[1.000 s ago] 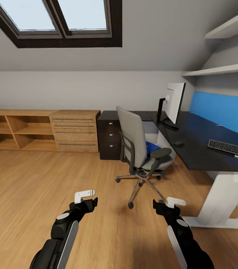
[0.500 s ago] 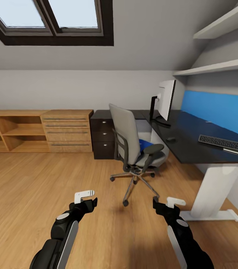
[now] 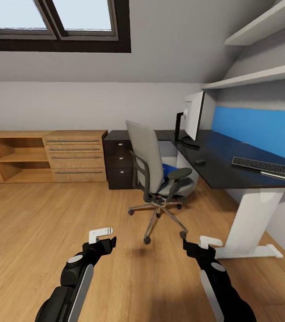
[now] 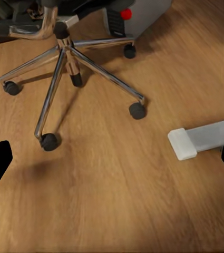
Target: In the bedroom, organize the workspace by keeping the computer under the desk, ensuring the monitor is on the desk, placing the keyboard on the desk next to the monitor, placing the mouse on the desk next to the keyboard, moving the folder from the swivel chair onto the desk next to the mouse, stacking the notebook on top of the folder with the pen on top of the notebook, and positioning the swivel chair next to the desk.
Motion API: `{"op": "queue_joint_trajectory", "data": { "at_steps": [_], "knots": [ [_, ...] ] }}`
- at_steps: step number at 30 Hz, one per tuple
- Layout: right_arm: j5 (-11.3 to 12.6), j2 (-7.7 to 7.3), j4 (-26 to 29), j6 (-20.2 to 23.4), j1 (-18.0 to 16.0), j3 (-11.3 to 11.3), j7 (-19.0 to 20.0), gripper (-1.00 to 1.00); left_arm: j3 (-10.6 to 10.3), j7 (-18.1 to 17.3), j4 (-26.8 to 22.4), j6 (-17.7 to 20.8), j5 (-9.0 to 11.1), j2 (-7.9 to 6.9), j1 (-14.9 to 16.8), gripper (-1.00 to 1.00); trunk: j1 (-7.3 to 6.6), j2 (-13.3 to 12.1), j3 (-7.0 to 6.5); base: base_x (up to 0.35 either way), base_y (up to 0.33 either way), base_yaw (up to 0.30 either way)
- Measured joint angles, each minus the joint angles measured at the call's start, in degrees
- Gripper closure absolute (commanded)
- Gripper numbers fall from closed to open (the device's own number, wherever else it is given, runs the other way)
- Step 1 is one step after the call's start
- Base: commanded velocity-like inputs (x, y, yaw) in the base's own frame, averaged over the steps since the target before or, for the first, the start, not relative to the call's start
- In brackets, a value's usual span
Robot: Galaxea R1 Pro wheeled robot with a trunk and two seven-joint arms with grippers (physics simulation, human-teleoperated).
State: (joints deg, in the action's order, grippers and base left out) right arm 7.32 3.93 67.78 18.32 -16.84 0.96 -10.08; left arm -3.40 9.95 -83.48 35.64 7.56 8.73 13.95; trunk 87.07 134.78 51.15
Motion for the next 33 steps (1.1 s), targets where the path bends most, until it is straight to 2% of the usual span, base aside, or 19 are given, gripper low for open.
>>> {"op": "queue_joint_trajectory", "data": {
  "at_steps": [11, 19, 23, 24, 27, 28, 30, 31, 32, 33],
  "knots": [
    [0.0, 0.0, -0.01, -0.06, 0.02, 0.0, 0.0, -1.0, -0.03, 1.07, 0.06, 0.0, 0.0, -0.02, 0.0, -1.0, 2.42, 4.41, 1.44, 0.0, 0.0, -0.189],
    [-0.17, 0.04, -0.03, -0.18, 0.02, -0.06, 0.03, -1.0, -0.02, 1.48, 0.02, -0.01, 0.01, -0.02, -0.01, -1.0, 2.42, 4.43, 1.38, 0.0, 0.0, -0.029],
    [-0.43, -0.06, 0.03, -0.51, 0.0, -0.77, 0.26, -1.0, 0.02, 1.44, -0.21, -0.06, 0.06, -0.16, -0.01, -1.0, 2.42, 4.43, 1.38, 0.0, 0.0, -0.002],
    [-3.81, 0.09, -5.6, -1.33, -2.52, -4.09, 0.18, -1.0, 0.07, 1.41, -1.31, -0.05, 0.01, -2.09, 0.0, -1.0, 2.43, 4.42, 1.38, 0.0, 0.0, 0.0],
    [-4.94, 0.09, -9.21, -1.7, -6.91, -4.46, 0.09, -1.0, 0.1, 1.41, -1.52, -0.08, 0.16, -2.41, -0.01, -1.0, 2.42, 4.42, 1.37, 0.0, 0.0, 0.0],
    [-5.3, 0.06, -12.17, -2.27, -10.4, -4.41, 0.06, -1.0, 0.1, 1.41, -1.59, -0.08, 0.17, -2.5, -0.01, -1.0, 2.42, 4.42, 1.37, 0.0, 0.0, 0.0],
    [-5.46, -0.05, -16.3, -3.27, -14.54, -4.28, 0.05, -1.0, 0.11, 1.41, -1.67, -0.08, 0.18, -2.56, -0.01, -1.0, 2.42, 4.42, 1.37, 0.0, 0.0, 0.0],
    [-5.58, -0.18, -21.33, -4.91, -18.4, -4.17, 0.04, -1.0, 0.14, 1.41, -1.82, -0.08, 0.17, -2.61, -0.01, -1.0, 2.42, 4.42, 1.37, 0.0, 0.0, 0.0],
    [-5.64, -0.74, -35.03, -13.06, -26.59, -3.92, -0.03, -1.0, 1.3, 1.35, -3.01, 0.01, 0.12, -2.78, -0.01, -1.0, 2.43, 4.41, 1.37, 0.0, 0.0, 0.0],
    [-5.64, -0.85, -39.7, -15.51, -29.43, -3.92, -0.09, -1.0, 1.71, 1.33, -3.32, 0.03, 0.18, -2.8, -0.02, -1.0, 2.42, 4.42, 1.37, 0.0, 0.0, 0.0]
  ]
}}
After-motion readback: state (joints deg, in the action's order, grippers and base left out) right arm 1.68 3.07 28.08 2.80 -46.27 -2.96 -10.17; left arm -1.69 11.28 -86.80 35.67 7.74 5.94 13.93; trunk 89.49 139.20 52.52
